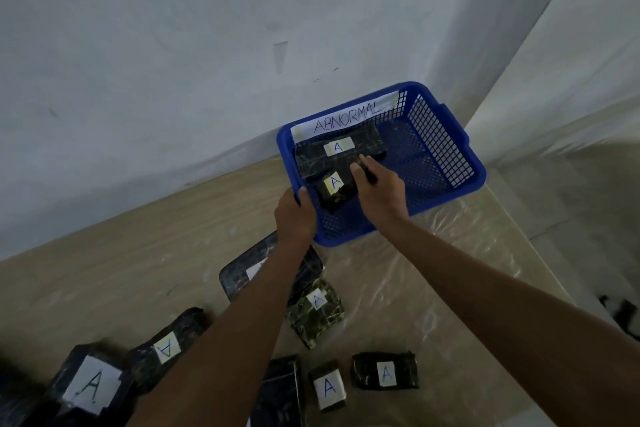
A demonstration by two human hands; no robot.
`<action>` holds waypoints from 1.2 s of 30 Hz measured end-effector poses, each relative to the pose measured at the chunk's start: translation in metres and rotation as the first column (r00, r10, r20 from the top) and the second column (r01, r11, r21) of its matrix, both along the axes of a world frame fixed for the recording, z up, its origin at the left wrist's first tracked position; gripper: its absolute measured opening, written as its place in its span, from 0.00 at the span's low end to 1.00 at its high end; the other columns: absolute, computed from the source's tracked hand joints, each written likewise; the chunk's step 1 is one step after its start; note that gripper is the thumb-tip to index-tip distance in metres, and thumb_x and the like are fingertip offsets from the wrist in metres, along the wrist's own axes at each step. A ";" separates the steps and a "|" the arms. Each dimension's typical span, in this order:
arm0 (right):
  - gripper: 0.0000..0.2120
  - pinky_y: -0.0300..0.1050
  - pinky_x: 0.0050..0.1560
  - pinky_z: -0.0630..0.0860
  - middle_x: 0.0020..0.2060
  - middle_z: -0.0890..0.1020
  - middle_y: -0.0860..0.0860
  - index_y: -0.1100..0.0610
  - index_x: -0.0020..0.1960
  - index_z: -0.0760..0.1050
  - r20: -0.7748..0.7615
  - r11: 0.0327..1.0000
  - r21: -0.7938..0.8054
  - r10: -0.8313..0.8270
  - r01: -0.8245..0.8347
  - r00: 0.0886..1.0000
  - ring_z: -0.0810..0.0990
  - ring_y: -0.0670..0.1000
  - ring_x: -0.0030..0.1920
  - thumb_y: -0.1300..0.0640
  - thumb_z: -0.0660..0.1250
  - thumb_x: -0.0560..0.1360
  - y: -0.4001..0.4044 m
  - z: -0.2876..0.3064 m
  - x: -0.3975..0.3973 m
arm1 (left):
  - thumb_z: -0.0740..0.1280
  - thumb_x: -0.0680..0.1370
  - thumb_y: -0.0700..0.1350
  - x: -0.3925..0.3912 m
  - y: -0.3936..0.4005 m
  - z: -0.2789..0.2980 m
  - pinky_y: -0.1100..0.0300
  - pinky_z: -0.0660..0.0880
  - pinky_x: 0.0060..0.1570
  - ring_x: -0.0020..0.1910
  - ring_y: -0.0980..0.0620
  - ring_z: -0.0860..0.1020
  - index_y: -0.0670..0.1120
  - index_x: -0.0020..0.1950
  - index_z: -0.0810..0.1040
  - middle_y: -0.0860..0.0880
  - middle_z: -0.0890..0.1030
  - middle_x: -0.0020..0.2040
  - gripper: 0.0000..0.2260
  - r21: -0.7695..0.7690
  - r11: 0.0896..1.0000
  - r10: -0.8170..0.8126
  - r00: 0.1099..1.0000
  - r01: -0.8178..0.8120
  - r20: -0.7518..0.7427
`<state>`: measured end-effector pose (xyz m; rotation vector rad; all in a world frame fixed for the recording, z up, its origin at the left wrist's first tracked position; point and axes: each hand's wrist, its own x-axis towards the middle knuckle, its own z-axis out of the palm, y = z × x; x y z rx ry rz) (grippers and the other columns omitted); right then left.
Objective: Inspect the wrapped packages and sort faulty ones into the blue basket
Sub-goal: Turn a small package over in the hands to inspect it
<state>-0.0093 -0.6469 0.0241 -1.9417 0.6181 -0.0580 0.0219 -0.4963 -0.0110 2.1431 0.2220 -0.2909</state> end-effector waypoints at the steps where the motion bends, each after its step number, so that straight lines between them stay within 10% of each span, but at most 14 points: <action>1: 0.24 0.43 0.70 0.71 0.74 0.75 0.54 0.56 0.77 0.72 -0.013 1.000 0.005 0.018 -0.018 1.000 0.73 0.53 0.74 0.46 0.63 0.85 0.002 -0.003 0.006 | 0.56 0.88 0.46 0.000 0.000 -0.002 0.55 0.66 0.37 0.42 0.45 0.74 0.40 0.48 0.74 0.41 0.77 0.44 0.14 0.007 1.000 0.007 1.000 -0.007 0.013; 13: 0.24 0.53 0.66 0.77 0.67 0.79 0.59 0.59 0.77 0.70 -0.245 0.983 -0.062 0.156 -0.176 0.957 0.78 0.59 0.66 0.47 0.62 0.85 -0.001 -0.017 0.032 | 0.58 0.87 0.44 0.002 0.005 -0.012 0.67 0.65 0.30 0.32 0.54 0.68 0.43 0.42 0.70 0.49 0.71 0.34 0.15 -0.017 1.000 -0.006 0.995 0.007 0.098; 19: 0.18 0.47 0.47 0.79 0.46 0.80 0.56 0.64 0.68 0.78 -0.237 1.000 -0.029 -0.016 0.009 0.971 0.80 0.53 0.44 0.53 0.65 0.85 -0.007 -0.023 0.029 | 0.57 0.87 0.44 0.001 0.005 -0.011 0.67 0.65 0.30 0.31 0.54 0.67 0.43 0.41 0.69 0.50 0.70 0.34 0.15 -0.023 0.999 -0.030 0.994 0.033 0.104; 26: 0.37 0.53 0.68 0.73 0.69 0.76 0.59 0.61 0.81 0.59 -0.373 0.934 -0.096 0.287 -0.345 0.882 0.74 0.61 0.70 0.47 0.70 0.81 0.001 -0.018 0.031 | 0.57 0.87 0.45 0.002 0.005 -0.015 0.67 0.65 0.30 0.32 0.54 0.69 0.42 0.45 0.72 0.50 0.71 0.34 0.14 -0.016 1.000 -0.019 0.994 0.021 0.104; 36: 0.26 0.59 0.60 0.75 0.65 0.77 0.61 0.59 0.70 0.63 -0.540 0.778 -0.388 0.242 -0.494 0.806 0.78 0.64 0.65 0.49 0.71 0.80 0.008 -0.023 0.031 | 0.60 0.86 0.50 0.005 0.014 -0.009 0.58 0.69 0.35 0.36 0.50 0.76 0.41 0.50 0.78 0.46 0.79 0.40 0.15 -0.022 0.998 -0.058 0.998 0.059 0.039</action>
